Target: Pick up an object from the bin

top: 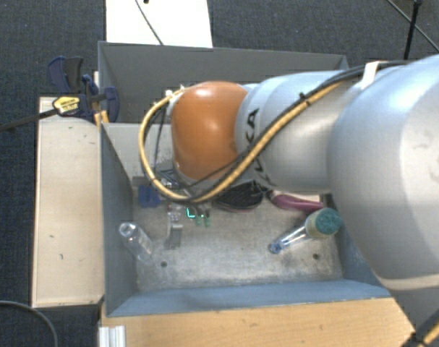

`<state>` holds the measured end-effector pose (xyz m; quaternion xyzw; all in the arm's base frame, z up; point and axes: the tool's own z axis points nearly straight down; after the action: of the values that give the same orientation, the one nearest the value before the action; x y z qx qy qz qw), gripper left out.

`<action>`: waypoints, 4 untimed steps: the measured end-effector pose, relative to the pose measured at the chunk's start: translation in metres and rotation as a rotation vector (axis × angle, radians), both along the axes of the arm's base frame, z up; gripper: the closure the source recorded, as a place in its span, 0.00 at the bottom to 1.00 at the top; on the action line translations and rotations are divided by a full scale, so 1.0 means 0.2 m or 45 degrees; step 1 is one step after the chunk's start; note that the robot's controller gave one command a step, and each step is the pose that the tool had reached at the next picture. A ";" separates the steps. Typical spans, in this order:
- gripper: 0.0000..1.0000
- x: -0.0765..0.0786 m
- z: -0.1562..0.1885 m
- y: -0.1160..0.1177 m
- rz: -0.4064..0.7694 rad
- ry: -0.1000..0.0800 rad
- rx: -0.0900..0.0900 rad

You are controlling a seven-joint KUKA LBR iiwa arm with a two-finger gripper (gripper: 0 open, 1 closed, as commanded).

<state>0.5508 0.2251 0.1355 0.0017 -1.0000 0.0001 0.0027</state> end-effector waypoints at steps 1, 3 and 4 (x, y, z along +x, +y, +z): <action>0.00 0.21 -0.13 -0.29 -0.071 -0.012 -0.002; 1.00 0.21 -0.28 -0.32 -0.123 -0.010 0.002; 0.00 0.21 -0.28 -0.32 -0.126 -0.010 0.002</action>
Offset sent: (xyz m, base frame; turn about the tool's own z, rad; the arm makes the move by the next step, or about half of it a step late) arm 0.0389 -0.0544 -0.0241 0.0488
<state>0.5925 0.1609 0.0803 -0.0477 -0.9989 -0.0009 -0.0011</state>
